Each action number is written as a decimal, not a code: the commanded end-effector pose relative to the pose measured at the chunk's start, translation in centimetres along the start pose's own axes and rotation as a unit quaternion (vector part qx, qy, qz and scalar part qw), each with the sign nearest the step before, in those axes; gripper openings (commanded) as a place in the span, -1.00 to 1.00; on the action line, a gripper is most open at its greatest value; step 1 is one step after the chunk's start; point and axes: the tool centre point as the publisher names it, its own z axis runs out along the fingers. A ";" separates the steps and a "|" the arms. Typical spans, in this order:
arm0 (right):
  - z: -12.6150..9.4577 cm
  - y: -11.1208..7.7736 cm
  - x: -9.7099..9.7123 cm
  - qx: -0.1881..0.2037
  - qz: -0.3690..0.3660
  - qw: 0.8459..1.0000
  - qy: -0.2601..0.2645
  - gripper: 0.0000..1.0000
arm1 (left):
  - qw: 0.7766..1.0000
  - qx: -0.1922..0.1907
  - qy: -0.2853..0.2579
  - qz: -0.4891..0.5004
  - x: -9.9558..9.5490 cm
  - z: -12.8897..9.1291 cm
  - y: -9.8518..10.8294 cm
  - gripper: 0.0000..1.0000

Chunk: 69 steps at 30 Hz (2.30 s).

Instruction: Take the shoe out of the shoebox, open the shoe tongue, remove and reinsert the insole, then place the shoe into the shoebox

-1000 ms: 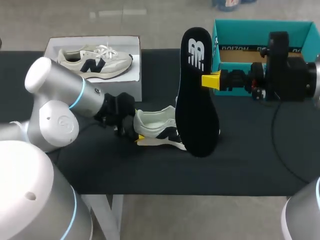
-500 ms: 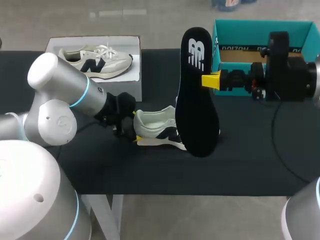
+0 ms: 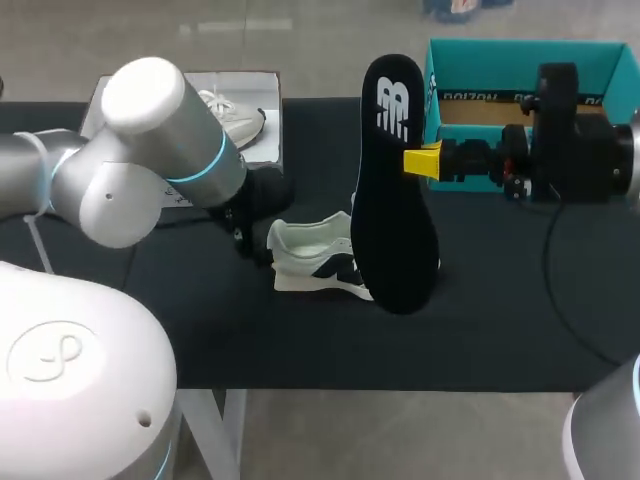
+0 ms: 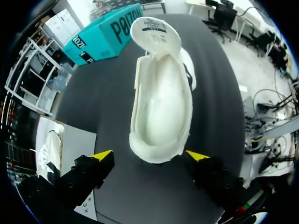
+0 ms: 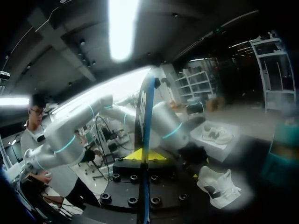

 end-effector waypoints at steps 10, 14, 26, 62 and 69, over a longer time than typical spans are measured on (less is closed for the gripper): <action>0.2 -0.1 0.0 0.001 0.000 1.000 -0.001 -1.00 | 0.992 -0.122 0.004 0.020 0.1 -2.5 -2.2 1.00; 0.2 -0.1 0.0 0.001 0.000 1.000 -0.001 -1.00 | 0.993 -0.115 0.009 0.030 0.0 -2.4 -2.4 1.00; 0.2 -0.1 0.0 0.001 0.000 1.000 -0.001 -1.00 | 0.989 -0.125 0.024 0.077 -0.2 -2.2 -3.8 1.00; 0.2 -0.1 0.0 0.001 0.000 1.000 -0.001 -1.00 | 0.994 -0.073 0.026 0.079 -3.3 4.8 -10.9 -0.07; 0.2 -0.1 0.0 0.001 0.000 1.000 -0.001 -1.00 | 0.993 -0.068 0.046 0.089 -2.7 6.4 -11.8 -0.22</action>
